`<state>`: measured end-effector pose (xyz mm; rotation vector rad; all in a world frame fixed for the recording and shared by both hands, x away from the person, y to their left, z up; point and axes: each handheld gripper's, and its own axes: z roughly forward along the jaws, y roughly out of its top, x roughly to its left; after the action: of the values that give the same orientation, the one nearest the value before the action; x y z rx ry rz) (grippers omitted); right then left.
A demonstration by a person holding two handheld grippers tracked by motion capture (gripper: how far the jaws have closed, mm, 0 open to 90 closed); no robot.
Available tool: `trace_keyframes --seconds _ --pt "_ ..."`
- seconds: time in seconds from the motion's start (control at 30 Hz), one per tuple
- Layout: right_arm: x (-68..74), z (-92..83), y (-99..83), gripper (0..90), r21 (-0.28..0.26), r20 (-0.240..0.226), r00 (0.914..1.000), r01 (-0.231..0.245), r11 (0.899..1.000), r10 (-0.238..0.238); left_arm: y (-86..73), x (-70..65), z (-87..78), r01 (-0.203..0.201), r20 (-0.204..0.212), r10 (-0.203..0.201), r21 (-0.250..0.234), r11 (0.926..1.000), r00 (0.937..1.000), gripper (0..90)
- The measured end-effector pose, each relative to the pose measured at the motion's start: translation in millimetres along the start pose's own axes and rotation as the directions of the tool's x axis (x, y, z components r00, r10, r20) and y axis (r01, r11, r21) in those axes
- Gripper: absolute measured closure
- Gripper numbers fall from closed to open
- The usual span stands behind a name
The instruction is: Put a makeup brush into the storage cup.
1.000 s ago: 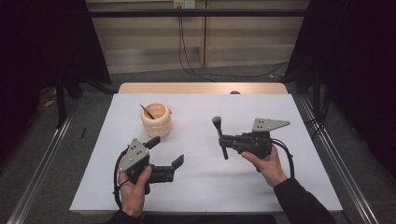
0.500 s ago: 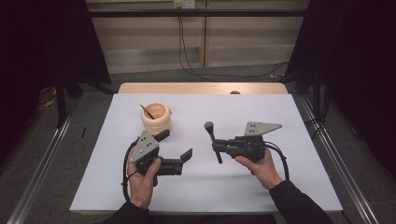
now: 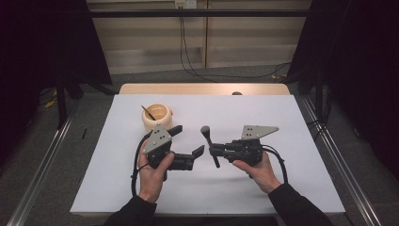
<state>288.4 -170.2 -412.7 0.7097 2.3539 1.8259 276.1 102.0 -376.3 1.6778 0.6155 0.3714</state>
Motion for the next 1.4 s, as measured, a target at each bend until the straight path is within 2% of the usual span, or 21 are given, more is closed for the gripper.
trace_keyframes --seconds 0.03,0.1,0.13,0.27,0.4,0.43,0.6,0.63,0.7,0.8,0.83,0.97,1.03,1.07,1.13,1.17,1.2,1.23,1.27,1.37,1.4 --pt "0.2 0.6 -0.1 79.0 0.001 -0.001 1.0 0.001 1.0 -0.001 1.1 -0.4 1.4 -0.008 -0.009 0.008 0.019 0.9998 0.9999 3.7" --pt "1.1 1.3 -0.5 79.0 0.003 0.002 1.0 0.002 1.0 -0.002 2.1 -0.7 6.5 -0.009 0.006 0.009 0.02 0.9998 0.9999 3.9" --pt "1.3 1.6 -0.6 79.0 0.003 -0.002 1.0 0.001 1.0 -0.001 3.1 -1.9 8.3 -0.018 -0.004 0.018 0.027 0.9995 0.9998 4.3" --pt "1.8 1.8 -0.9 79.0 -0.002 0.001 1.0 0.004 1.0 -0.004 3.4 -5.5 12.8 -0.048 0.018 0.048 -0.002 0.9989 0.9987 5.3" --pt "1.6 1.3 -1.0 79.0 -0.014 -0.005 1.0 0.004 1.0 -0.004 2.4 -7.1 14.1 -0.054 0.004 0.054 0.027 0.9982 0.9986 5.6" --pt "1.6 1.2 -1.2 79.0 -0.016 -0.006 1.0 0.004 1.0 -0.004 1.6 -9.4 16.1 -0.029 -0.011 0.029 0.016 0.9994 0.9995 7.0" --pt "2.1 0.8 -0.8 79.0 -0.02 0.0 1.0 0.009 1.0 -0.009 -0.2 -11.4 19.3 -0.023 -0.007 0.023 0.032 0.9992 0.9997 7.0" --pt "2.3 0.6 -0.6 79.0 -0.021 0.001 1.0 0.007 1.0 -0.007 -1.4 -11.9 20.4 -0.023 0.007 0.023 0.028 0.9994 0.9997 7.6" --pt "2.6 0.8 -0.5 79.0 -0.022 0.001 1.0 0.009 1.0 -0.009 -1.8 -13.6 20.2 -0.039 -0.009 0.039 0.033 0.9987 0.9992 11.3" --pt "3.3 2.1 -1.4 78.9 -0.017 0.003 1.0 0.009 1.0 -0.009 -2.9 -14.7 20.2 -0.025 -0.027 0.025 0.022 0.9995 0.9993 18.7" --pt "3.6 2.8 -1.6 79.0 -0.019 -0.004 1.0 0.008 1.0 -0.008 -3.6 -13.7 20.7 -0.013 -0.01 0.013 0.014 0.9998 0.9999 22.5" --pt "5.2 3.3 -1.4 79.0 -0.022 -0.002 1.0 0.009 1.0 -0.009 -4.5 -13.6 19.2 -0.007 -0.008 0.007 0.033 0.9994 0.9999 33.6" --pt "4.9 3.0 -1.1 79.0 -0.026 0.0 1.0 0.007 1.0 -0.007 -4.7 -14.5 19.6 0.0 0.009 -0.001 0.039 0.9992 1.0 39.3" --pt "4.8 2.5 -1.1 79.0 -0.028 0.005 1.0 0.003 1.0 -0.003 -4.7 -15.0 19.3 -0.003 -0.003 0.003 0.04 0.9992 1.0 42.0" --pt "4.7 2.8 -1.2 79.0 -0.027 0.002 1.0 0.006 1.0 -0.006 -4.5 -14.5 20.4 0.027 0.018 -0.027 0.046 0.9986 0.9995 46.2" --pt "4.7 3.0 -1.5 79.0 -0.026 0.001 1.0 0.007 1.0 -0.007 -4.4 -14.4 20.0 0.017 0.0 -0.017 0.047 0.9987 0.9998 48.9" --pt "4.8 3.5 -1.7 79.0 -0.026 -0.001 1.0 0.007 1.0 -0.007 -4.5 -14.5 19.6 0.026 0.001 -0.026 0.046 0.9986 0.9997 50.4" --pt "4.9 3.7 -1.8 79.0 -0.026 0.0 1.0 0.008 1.0 -0.008 -4.7 -13.6 20.6 0.034 0.034 -0.036 0.047 0.9983 0.9988 52.3" --pt "5.2 3.7 -1.6 79.0 -0.025 -0.002 1.0 0.008 1.0 -0.008 -4.3 -14.1 20.0 0.028 0.02 -0.029 0.059 0.9979 0.9994 52.3" --pt "5.5 3.4 -1.1 79.0 -0.03 0.002 1.0 0.008 1.0 -0.008 -4.8 -15.9 20.8 0.033 0.044 -0.035 0.06 0.9976 0.9984 55.7" --pt "5.5 3.2 -1.1 79.0 -0.031 0.006 0.9999 0.009 0.999 -0.008 -4.6 -17.1 20.6 0.023 0.034 -0.025 0.068 0.9974 0.9991 57.8"
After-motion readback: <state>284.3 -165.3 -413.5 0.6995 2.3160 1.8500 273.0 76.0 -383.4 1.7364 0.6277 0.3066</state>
